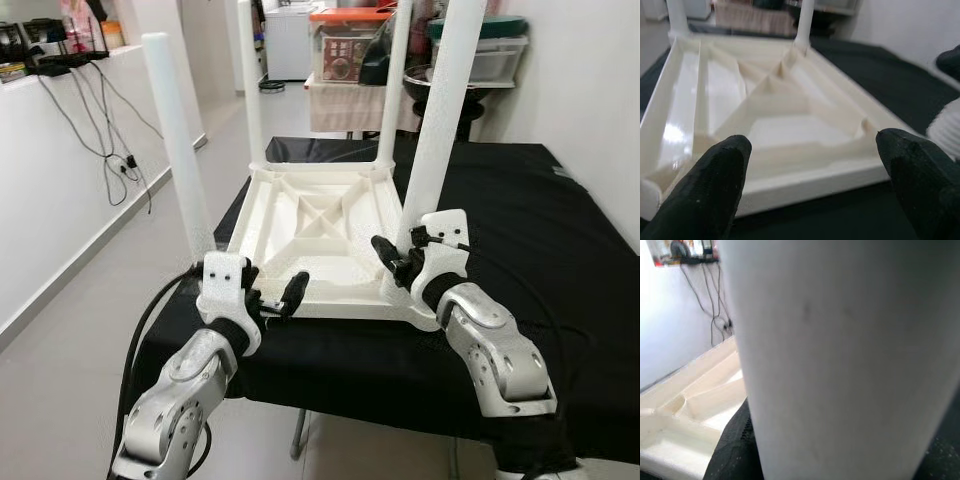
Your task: Building children table
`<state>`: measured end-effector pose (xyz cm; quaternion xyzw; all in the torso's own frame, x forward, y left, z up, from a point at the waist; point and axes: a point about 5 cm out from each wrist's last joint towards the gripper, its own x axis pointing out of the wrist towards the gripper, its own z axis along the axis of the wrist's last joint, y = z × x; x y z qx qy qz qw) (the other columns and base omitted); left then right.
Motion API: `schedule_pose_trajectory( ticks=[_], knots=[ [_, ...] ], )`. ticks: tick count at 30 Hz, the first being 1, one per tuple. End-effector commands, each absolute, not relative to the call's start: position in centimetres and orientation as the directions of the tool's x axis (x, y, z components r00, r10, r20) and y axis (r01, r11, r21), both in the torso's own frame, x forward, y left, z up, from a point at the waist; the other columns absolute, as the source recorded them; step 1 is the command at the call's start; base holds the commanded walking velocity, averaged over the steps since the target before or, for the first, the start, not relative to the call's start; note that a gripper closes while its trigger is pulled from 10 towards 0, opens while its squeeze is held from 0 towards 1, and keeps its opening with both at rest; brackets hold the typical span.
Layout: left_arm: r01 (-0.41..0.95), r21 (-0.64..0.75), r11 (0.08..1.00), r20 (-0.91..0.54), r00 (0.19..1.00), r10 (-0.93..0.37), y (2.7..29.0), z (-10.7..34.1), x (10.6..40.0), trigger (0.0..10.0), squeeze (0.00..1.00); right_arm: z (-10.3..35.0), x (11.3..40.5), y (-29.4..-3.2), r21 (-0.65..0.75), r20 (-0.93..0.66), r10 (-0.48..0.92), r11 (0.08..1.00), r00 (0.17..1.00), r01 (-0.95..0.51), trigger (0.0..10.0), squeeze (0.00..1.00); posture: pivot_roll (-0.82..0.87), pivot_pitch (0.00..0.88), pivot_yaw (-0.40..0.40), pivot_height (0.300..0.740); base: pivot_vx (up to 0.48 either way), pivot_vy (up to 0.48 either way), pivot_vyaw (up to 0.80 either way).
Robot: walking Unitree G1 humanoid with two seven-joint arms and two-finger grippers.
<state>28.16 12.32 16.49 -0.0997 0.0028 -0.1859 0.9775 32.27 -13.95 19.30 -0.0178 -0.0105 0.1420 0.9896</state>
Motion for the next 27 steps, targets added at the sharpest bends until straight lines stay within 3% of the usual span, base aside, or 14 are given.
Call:
schedule_pose_trajectory(
  ticks=[1, 6, 11, 20, 27],
  knots=[
    [0.349, -0.157, 0.924, 0.005, 0.936, -0.353, 12.6, 16.0, 28.0, 10.0, 0.00, 19.3, 31.6, -13.3, -0.021, 0.052, 0.305, 0.952, 0.951, -0.304, 10.0, 0.00, -0.05, 0.043, 0.018, 0.740, 0.000, -0.458, 0.00],
    [0.320, -0.076, 0.944, -0.034, 0.946, -0.323, 12.9, 15.0, 27.7, 10.0, 0.00, 18.2, 30.7, -12.9, 0.078, 0.069, 0.324, 0.941, 0.944, -0.329, 10.0, 0.00, -0.05, 0.040, 0.018, 0.740, 0.000, -0.349, 0.00],
    [0.337, -0.075, 0.939, -0.051, 0.939, -0.341, 13.4, 14.0, 26.2, 10.0, 0.00, 17.5, 29.5, -12.8, 0.103, 0.087, 0.339, 0.932, 0.937, -0.347, 10.0, 0.00, -0.05, 0.026, 0.018, 0.740, 0.000, 0.000, 0.00],
    [0.351, -0.060, 0.934, -0.009, 0.936, -0.352, 13.0, 14.4, 26.8, 10.0, 0.00, 17.8, 29.9, -12.5, 0.122, 0.092, 0.349, 0.925, 0.933, -0.359, 10.0, 0.00, -0.06, 0.000, 0.016, 0.740, 0.000, 0.000, 0.00],
    [0.354, -0.082, 0.932, 0.012, 0.935, -0.354, 12.4, 14.5, 27.0, 10.0, 0.00, 18.7, 30.4, -12.4, 0.129, 0.131, 0.362, 0.917, 0.923, -0.378, 10.0, 0.00, -0.07, 0.000, 0.005, 0.740, 0.286, 0.000, -0.69]
  ],
)
